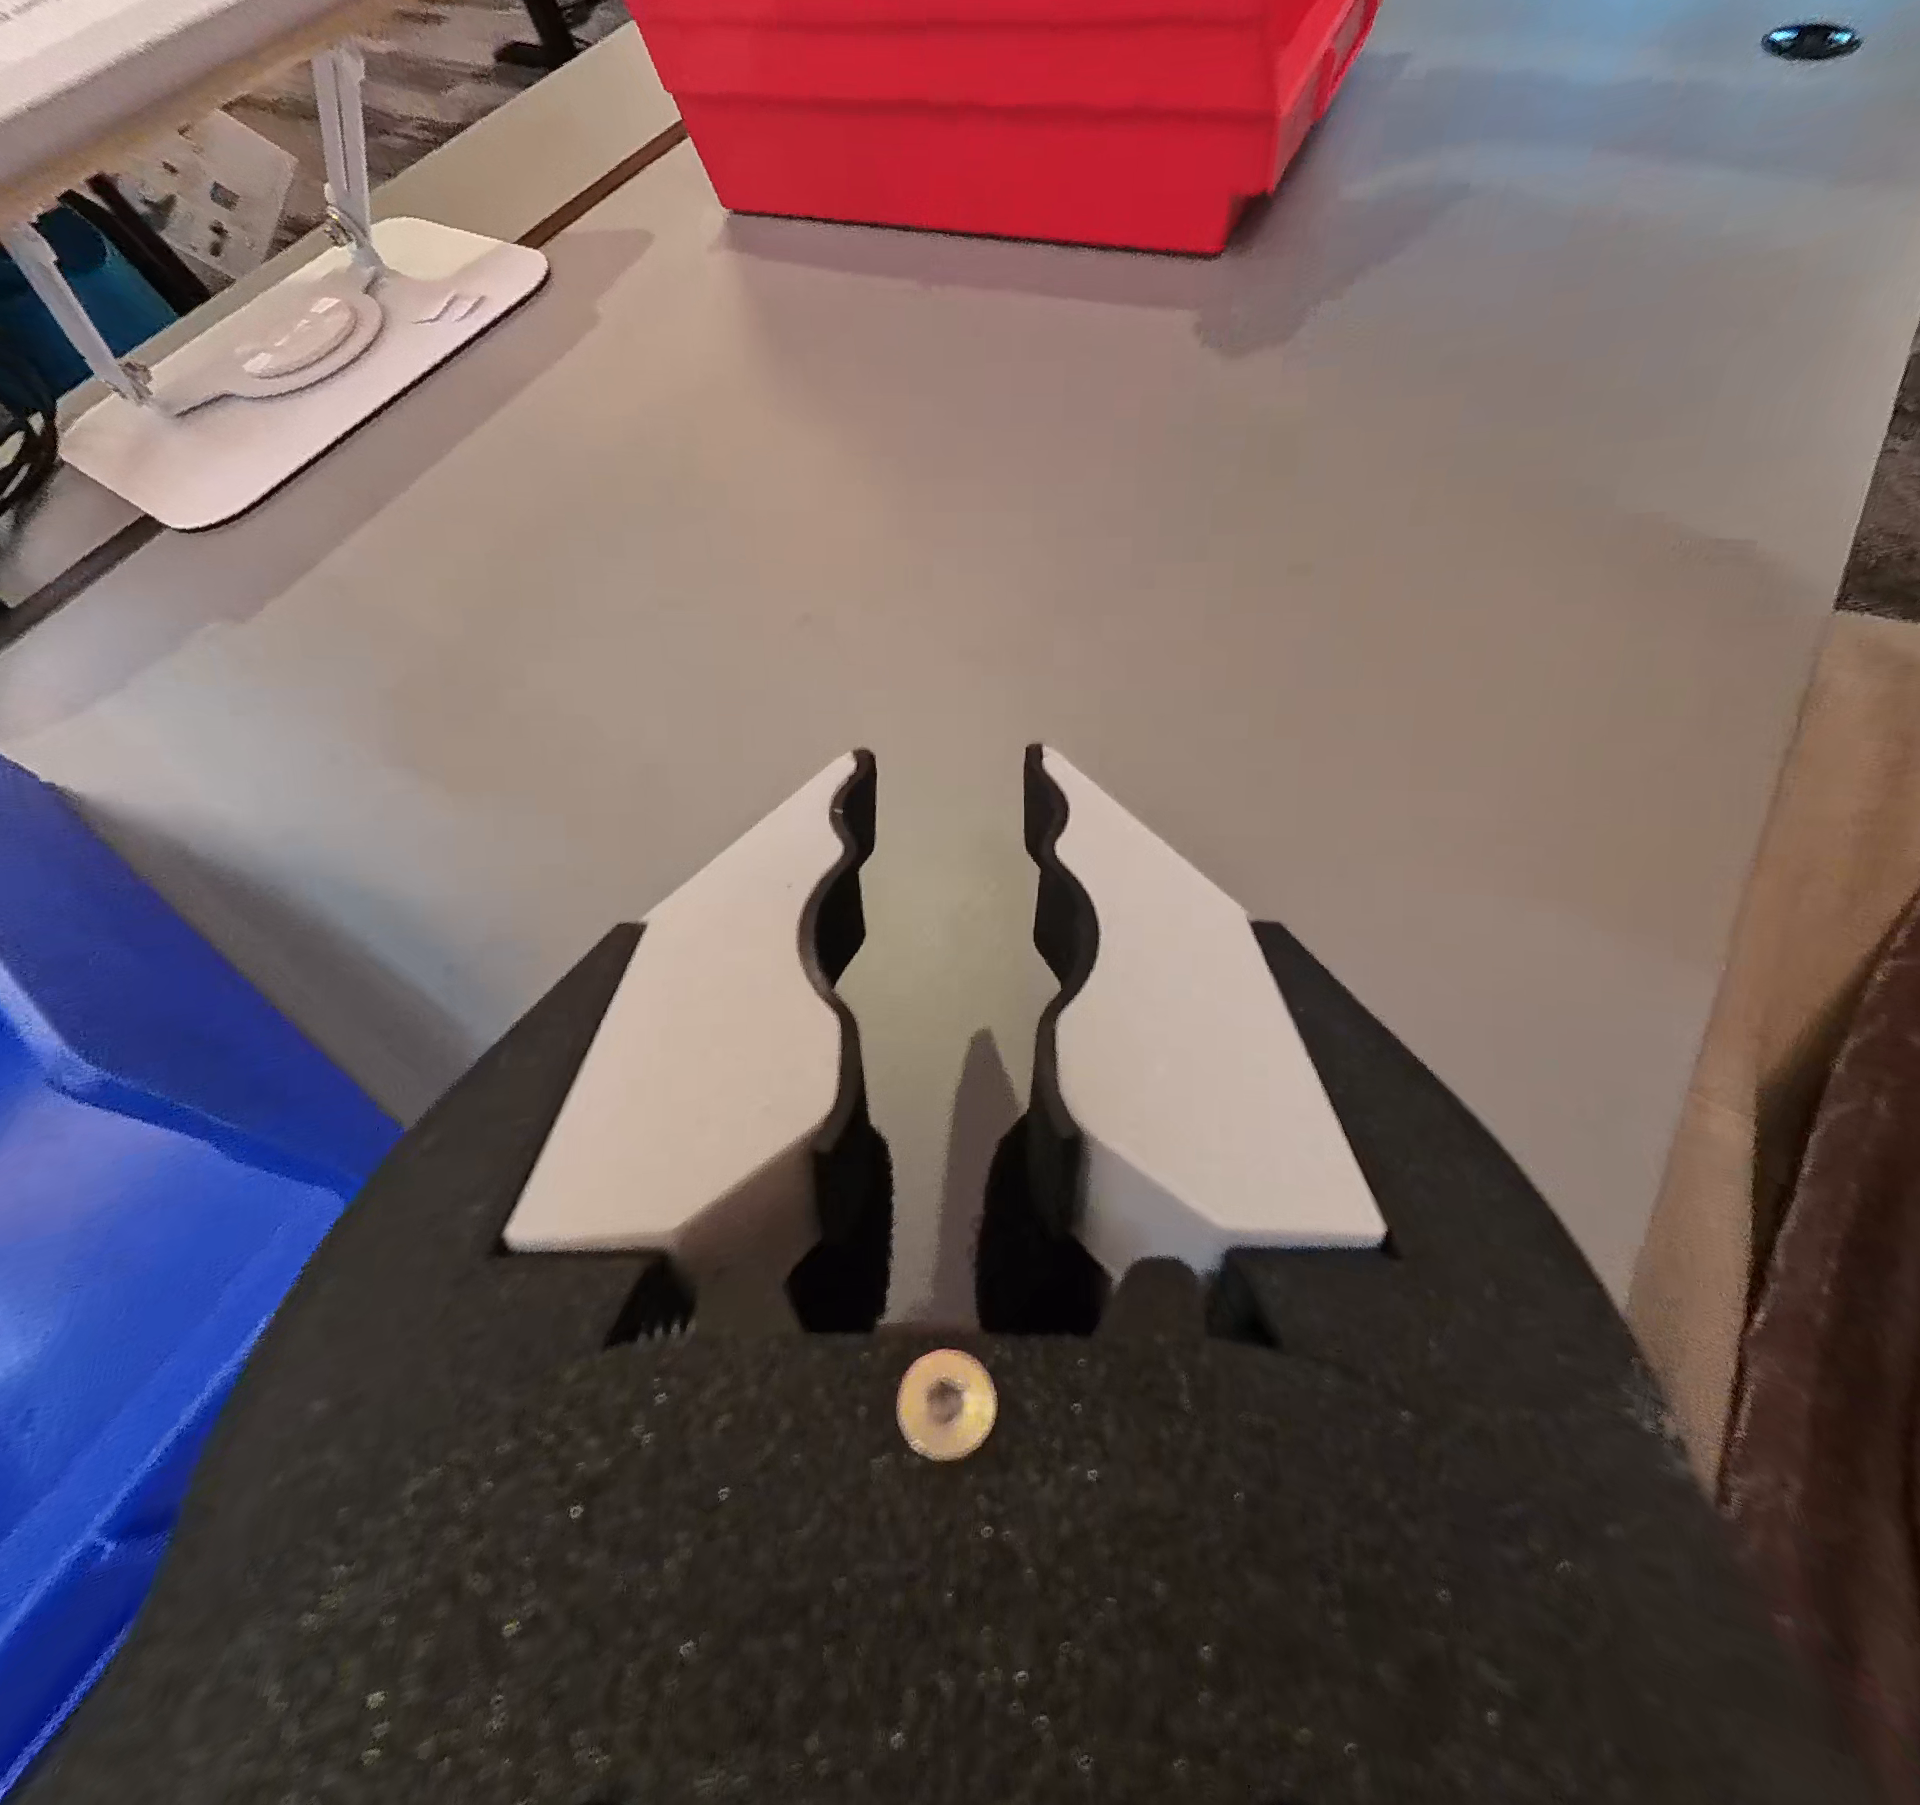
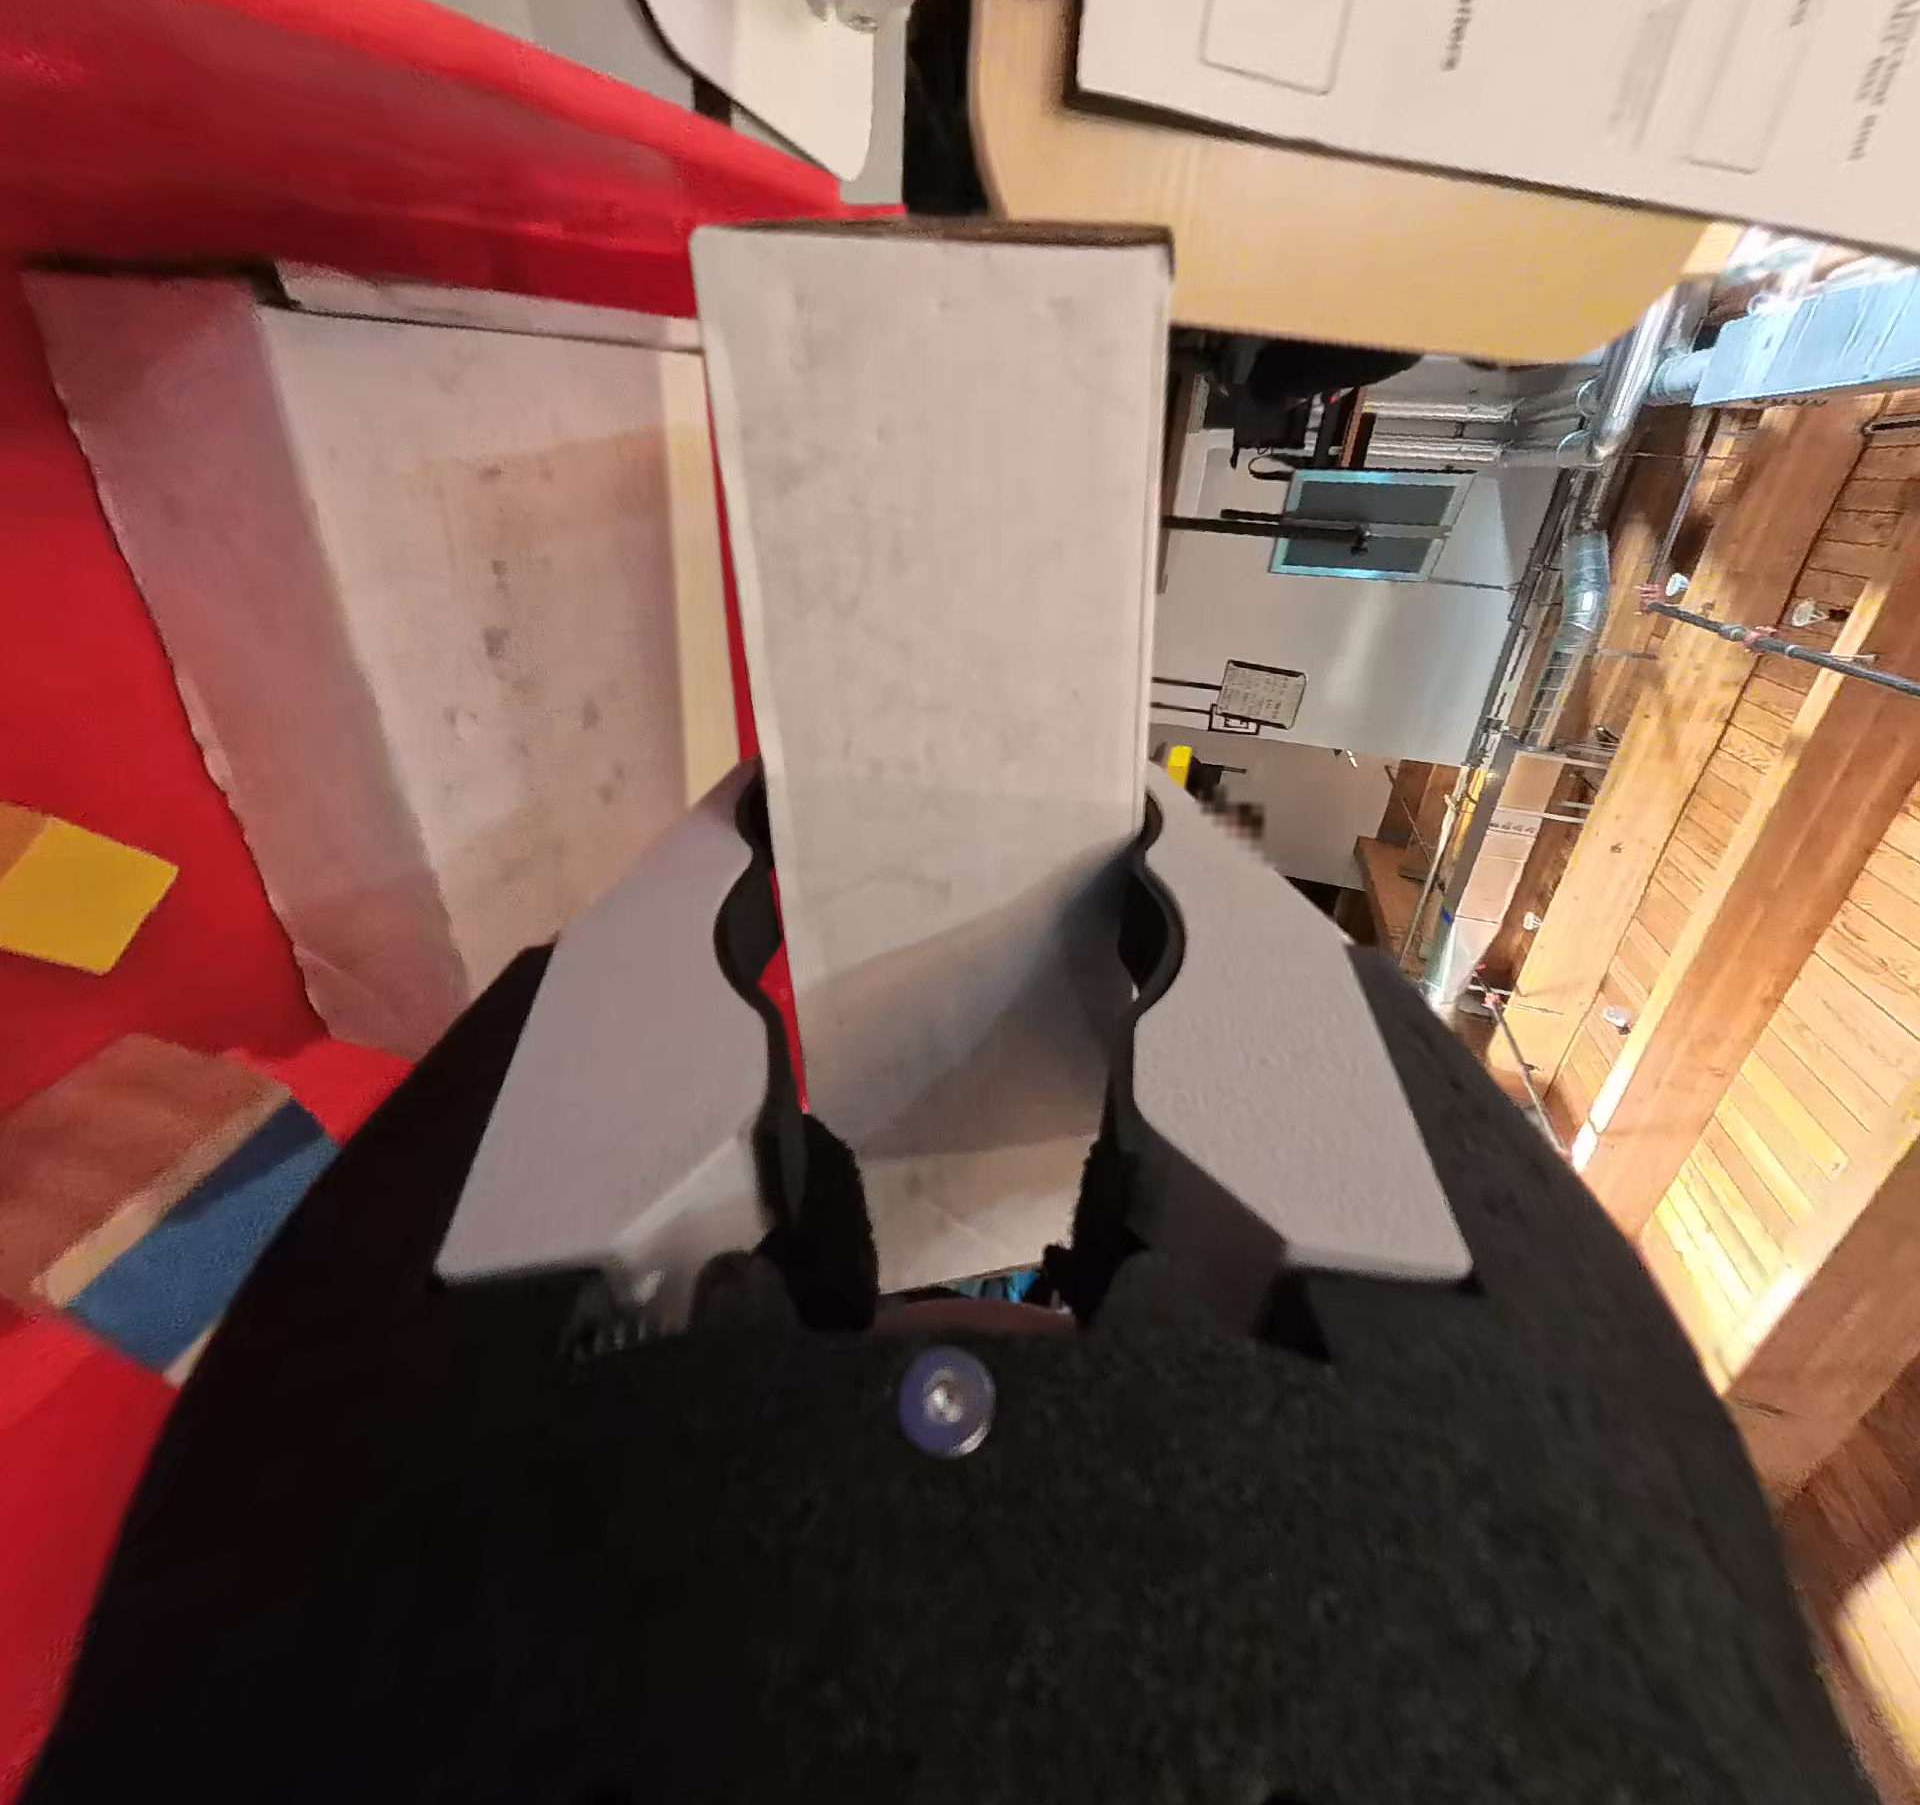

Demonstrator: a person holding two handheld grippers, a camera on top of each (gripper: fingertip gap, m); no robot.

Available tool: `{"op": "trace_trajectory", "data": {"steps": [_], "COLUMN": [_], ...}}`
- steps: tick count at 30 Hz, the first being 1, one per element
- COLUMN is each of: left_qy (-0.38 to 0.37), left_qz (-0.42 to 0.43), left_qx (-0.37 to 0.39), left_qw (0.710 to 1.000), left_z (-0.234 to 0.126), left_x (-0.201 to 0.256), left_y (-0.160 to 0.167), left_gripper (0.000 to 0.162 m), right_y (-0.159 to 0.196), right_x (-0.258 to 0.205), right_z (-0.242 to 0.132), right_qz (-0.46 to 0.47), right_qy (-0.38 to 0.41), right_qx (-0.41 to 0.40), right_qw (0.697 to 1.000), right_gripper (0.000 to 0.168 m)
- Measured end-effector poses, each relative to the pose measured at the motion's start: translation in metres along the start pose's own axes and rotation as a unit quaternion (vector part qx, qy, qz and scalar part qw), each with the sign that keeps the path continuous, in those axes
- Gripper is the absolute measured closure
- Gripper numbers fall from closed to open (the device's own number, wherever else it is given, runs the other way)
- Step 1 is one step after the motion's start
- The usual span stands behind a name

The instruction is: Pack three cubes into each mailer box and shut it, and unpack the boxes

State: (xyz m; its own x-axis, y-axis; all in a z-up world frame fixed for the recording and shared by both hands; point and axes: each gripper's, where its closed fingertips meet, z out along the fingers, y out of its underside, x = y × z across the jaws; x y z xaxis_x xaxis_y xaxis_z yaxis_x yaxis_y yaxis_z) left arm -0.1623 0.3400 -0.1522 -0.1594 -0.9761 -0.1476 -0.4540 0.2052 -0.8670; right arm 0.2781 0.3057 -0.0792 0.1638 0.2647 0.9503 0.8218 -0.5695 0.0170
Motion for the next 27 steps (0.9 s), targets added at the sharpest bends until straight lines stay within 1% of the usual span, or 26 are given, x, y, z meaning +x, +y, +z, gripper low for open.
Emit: {"op": "trace_trajectory", "data": {"steps": [4, 6, 7, 8, 10, 11, 15, 18, 20, 22, 24, 27], "left_qy": [0.001, 0.007, 0.01, 0.012, 0.012, 0.013, 0.022, 0.021, 0.017, 0.017, 0.018, 0.022], "left_qz": [0.002, 0.0, 0.0, 0.0, 0.002, 0.004, 0.006, 0.016, 0.022, 0.023, 0.021, 0.019], "left_qx": [-0.008, -0.011, -0.012, -0.013, -0.017, -0.018, -0.014, -0.017, -0.016, -0.017, -0.014, -0.011], "left_qw": [1.0, 1.0, 1.0, 1.0, 1.0, 1.0, 1.0, 1.0, 0.999, 0.999, 1.0, 1.0], "left_z": [0.003, 0.005, 0.006, 0.007, 0.009, 0.009, 0.009, 0.007, 0.004, 0.003, 0.002, 0.002], "left_x": [0.002, 0.004, 0.005, 0.006, 0.007, 0.007, 0.012, 0.012, 0.011, 0.01, 0.009, 0.01], "left_y": [0.005, 0.006, 0.006, 0.007, 0.008, 0.008, 0.005, 0.006, 0.006, 0.006, 0.005, 0.003], "left_gripper": [0.136, 0.136, 0.136, 0.136, 0.138, 0.138, 0.139, 0.138, 0.138, 0.138, 0.138, 0.138], "right_y": [0.006, 0.006, 0.006, 0.004, 0.004, 0.005, 0.009, 0.01, 0.006, 0.005, 0.009, 0.024], "right_x": [-0.018, -0.022, -0.028, -0.036, -0.044, -0.048, -0.053, -0.058, -0.061, -0.063, -0.065, -0.061], "right_z": [0.022, 0.024, 0.024, 0.023, 0.023, 0.022, 0.018, 0.008, -0.001, -0.01, -0.016, -0.013], "right_qz": [-0.009, 0.008, 0.024, 0.038, 0.043, 0.04, 0.028, 0.016, 0.032, 0.038, 0.055, 0.069], "right_qy": [-0.009, -0.005, -0.027, -0.058, -0.09, -0.102, -0.108, -0.126, -0.141, -0.148, -0.159, -0.144], "right_qx": [-0.008, 0.003, 0.004, 0.008, 0.004, 0.0, -0.011, -0.014, -0.009, -0.008, -0.011, -0.03], "right_qw": [1.0, 1.0, 0.999, 0.998, 0.995, 0.994, 0.994, 0.992, 0.989, 0.988, 0.986, 0.987], "right_gripper": [0.103, 0.103, 0.103, 0.104, 0.088, 0.086, 0.093, 0.093, 0.077, 0.074, 0.077, 0.082]}}
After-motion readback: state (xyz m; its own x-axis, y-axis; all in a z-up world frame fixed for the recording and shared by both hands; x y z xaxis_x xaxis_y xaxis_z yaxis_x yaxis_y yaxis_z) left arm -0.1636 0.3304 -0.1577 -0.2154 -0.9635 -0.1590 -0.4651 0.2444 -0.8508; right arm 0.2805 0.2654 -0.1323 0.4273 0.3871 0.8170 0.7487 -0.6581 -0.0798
